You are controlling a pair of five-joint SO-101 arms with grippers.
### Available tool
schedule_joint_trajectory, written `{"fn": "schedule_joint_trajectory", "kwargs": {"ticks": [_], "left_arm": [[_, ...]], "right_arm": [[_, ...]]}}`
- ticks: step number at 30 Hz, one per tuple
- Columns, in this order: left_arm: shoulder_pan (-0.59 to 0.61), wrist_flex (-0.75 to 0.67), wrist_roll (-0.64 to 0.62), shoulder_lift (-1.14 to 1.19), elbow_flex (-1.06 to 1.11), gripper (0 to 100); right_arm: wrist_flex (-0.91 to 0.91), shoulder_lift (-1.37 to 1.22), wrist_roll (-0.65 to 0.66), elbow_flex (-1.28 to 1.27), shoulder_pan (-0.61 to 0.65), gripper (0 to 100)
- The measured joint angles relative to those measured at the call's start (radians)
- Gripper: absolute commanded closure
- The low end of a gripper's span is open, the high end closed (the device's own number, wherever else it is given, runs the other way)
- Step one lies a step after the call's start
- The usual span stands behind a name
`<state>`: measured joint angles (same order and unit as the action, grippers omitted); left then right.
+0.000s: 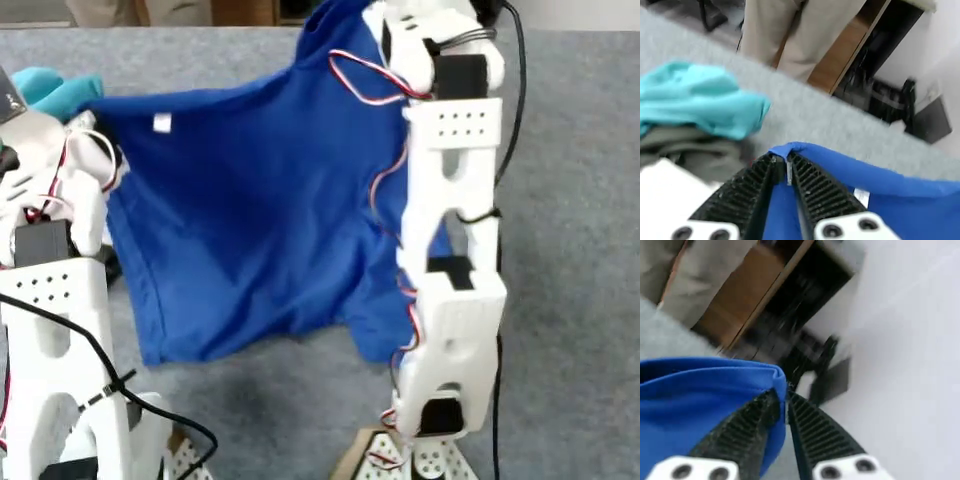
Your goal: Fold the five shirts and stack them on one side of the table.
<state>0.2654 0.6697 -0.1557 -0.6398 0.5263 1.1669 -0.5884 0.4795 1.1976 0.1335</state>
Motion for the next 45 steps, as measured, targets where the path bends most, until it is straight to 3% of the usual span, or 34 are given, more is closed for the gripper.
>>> {"fn": "schedule_joint_trajectory", "kwargs": {"ticks": [8, 15, 25, 30, 37, 45], "left_arm": [[0.002, 0.256, 0.000, 0.000, -0.002, 98], [-0.032, 0.440, 0.107, 0.000, 0.064, 98], [-0.057, 0.474, 0.135, 0.000, 0.189, 98], [-0.057, 0.529, 0.138, -0.002, 0.215, 98], [-0.057, 0.652, 0.249, -0.002, 0.213, 98], [-0.014, 0.750, 0.328, -0.002, 0.199, 98]], "right_arm": [[0.563, -0.011, 0.114, 0.315, 0.000, 99.6], [0.605, 0.023, 0.175, 0.262, -0.074, 99.6], [0.598, 0.465, 0.210, -0.448, -0.087, 99.6], [0.448, 0.683, 0.213, -0.876, -0.130, 99.6], [0.278, 1.008, 0.255, -1.421, -0.140, 99.6], [0.226, 1.369, 0.304, -1.798, -0.215, 99.6]]}}
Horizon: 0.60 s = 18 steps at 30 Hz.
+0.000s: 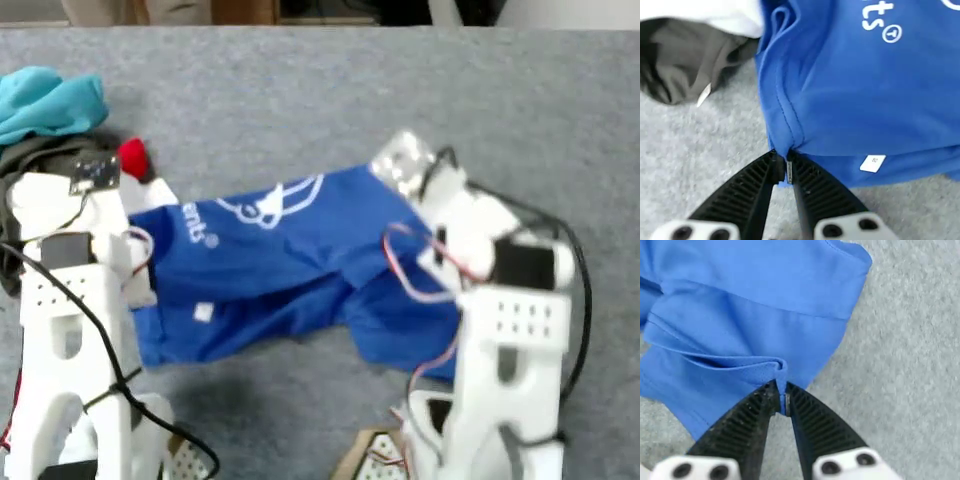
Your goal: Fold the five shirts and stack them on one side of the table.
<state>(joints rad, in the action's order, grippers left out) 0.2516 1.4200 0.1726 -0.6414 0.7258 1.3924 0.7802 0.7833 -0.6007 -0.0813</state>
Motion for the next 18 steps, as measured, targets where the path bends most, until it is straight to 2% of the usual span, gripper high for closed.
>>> {"fn": "schedule_joint_trajectory", "kwargs": {"ticks": [6, 18], "left_arm": [[0.103, 0.077, 0.089, 0.000, -0.046, 98], [0.118, 0.006, 0.152, 0.000, 0.137, 98]], "right_arm": [[0.023, 0.186, 0.046, -0.114, -0.040, 99.6], [0.028, 0.333, 0.055, -0.327, -0.061, 99.6]]}}
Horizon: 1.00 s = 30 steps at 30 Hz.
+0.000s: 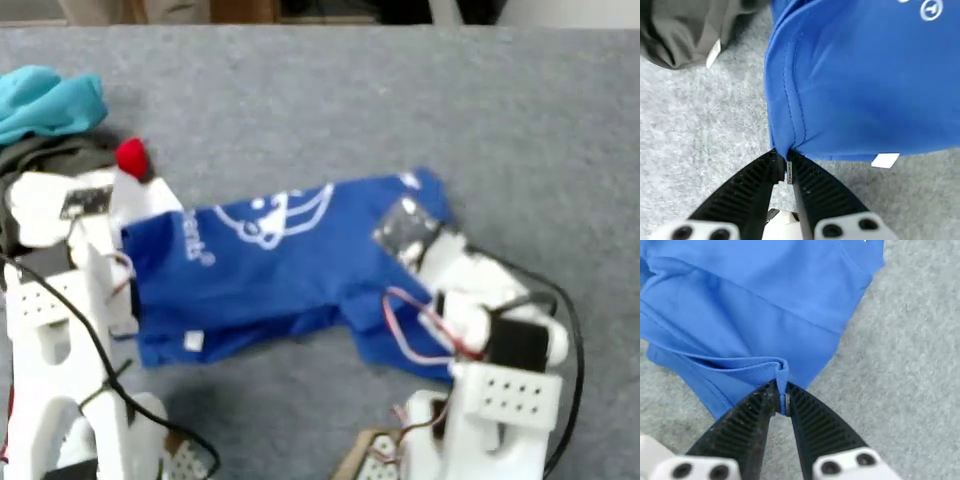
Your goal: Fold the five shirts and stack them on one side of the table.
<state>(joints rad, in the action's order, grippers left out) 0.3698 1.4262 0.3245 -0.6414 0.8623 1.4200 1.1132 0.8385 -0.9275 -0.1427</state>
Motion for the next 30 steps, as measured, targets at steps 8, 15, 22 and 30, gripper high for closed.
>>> {"fn": "schedule_joint_trajectory", "kwargs": {"ticks": [8, 15, 22, 30], "left_arm": [[0.000, -0.087, 0.000, 0.000, 0.055, 98], [0.000, -0.091, 0.000, 0.000, 0.055, 94], [0.002, 0.025, 0.000, 0.000, -0.002, 85], [0.002, 0.201, 0.000, 0.000, -0.250, 85]], "right_arm": [[-0.064, 0.038, 0.000, -0.095, -0.060, 99.5], [-0.066, 0.117, 0.040, -0.137, -0.061, 99.3], [0.034, 0.206, 0.265, -0.138, -0.061, 83.8], [0.186, 0.373, 0.417, -0.110, -0.061, 75.6]]}}
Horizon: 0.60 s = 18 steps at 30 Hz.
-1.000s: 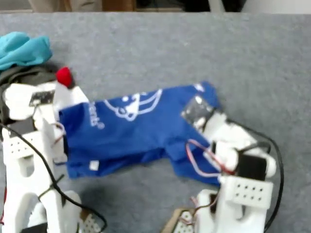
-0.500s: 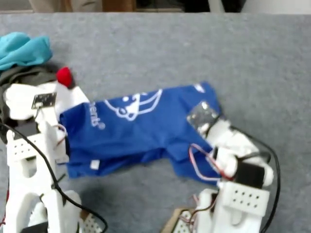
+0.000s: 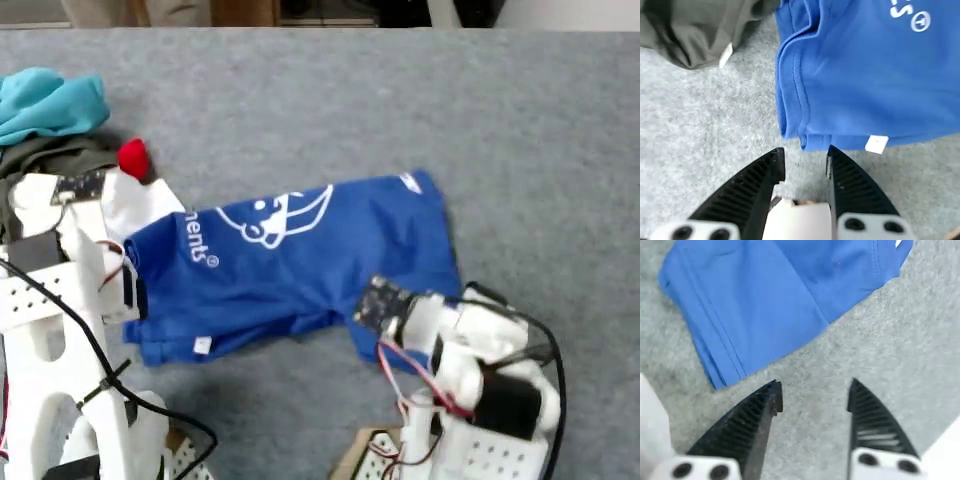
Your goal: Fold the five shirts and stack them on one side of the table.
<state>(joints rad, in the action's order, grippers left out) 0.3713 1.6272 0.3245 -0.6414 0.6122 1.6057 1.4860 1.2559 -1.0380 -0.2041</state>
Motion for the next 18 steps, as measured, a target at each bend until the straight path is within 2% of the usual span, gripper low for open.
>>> {"fn": "schedule_joint_trajectory", "kwargs": {"ticks": [3, 5, 6, 7, 8, 14, 18], "left_arm": [[0.000, 0.074, 0.000, 0.000, -0.109, 86], [0.000, 0.091, 0.000, 0.000, -0.173, 87], [0.000, 0.095, 0.000, 0.000, -0.206, 90], [0.000, 0.095, -0.005, 0.002, -0.233, 95], [0.000, 0.095, -0.017, 0.005, -0.258, 99], [-0.080, -0.074, -0.199, 0.112, -0.290, 97], [-0.143, -0.180, -0.299, 0.281, -0.290, 97]], "right_arm": [[0.046, 0.057, 0.028, 0.051, 0.000, 78.3], [0.046, 0.069, 0.028, 0.072, 0.000, 89.9], [0.040, 0.069, 0.028, 0.074, 0.000, 97.3], [0.020, 0.069, 0.028, 0.074, 0.000, 99.8], [-0.008, 0.061, 0.021, 0.074, 0.000, 97.0], [-0.236, -0.147, -0.118, 0.074, 0.002, 99.5], [-0.338, -0.368, -0.229, 0.123, 0.071, 99.5]]}}
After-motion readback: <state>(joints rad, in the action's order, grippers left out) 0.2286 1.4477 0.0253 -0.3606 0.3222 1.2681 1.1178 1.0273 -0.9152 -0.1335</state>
